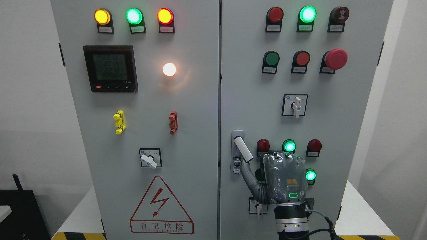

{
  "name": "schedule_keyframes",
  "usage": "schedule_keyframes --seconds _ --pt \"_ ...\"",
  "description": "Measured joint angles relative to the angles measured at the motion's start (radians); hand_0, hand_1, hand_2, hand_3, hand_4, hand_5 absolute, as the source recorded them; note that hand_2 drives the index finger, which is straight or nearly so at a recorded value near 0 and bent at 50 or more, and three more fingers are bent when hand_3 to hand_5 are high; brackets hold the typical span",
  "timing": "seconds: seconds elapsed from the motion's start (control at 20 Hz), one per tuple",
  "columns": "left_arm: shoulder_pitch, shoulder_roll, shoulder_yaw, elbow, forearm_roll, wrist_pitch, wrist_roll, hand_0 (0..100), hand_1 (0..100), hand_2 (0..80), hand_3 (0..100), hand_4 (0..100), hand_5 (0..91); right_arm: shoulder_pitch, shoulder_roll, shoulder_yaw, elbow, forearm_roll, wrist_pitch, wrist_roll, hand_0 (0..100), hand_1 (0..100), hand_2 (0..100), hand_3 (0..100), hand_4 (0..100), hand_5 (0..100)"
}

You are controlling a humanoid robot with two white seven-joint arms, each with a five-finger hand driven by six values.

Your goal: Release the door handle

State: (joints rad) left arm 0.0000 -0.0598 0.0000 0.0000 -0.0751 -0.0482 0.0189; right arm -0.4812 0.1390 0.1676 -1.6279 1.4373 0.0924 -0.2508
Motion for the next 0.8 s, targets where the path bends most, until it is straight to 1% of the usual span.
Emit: schedule_keyframes --seconds 0.8 --pt "0.0 0.0 0.0 0.0 0.0 0.0 0.0 12 39 0.0 0 0 0.0 -0.005 -0.002 -0.005 0.0 0.0 -0.002 0.002 53 9 100 100 100 100"
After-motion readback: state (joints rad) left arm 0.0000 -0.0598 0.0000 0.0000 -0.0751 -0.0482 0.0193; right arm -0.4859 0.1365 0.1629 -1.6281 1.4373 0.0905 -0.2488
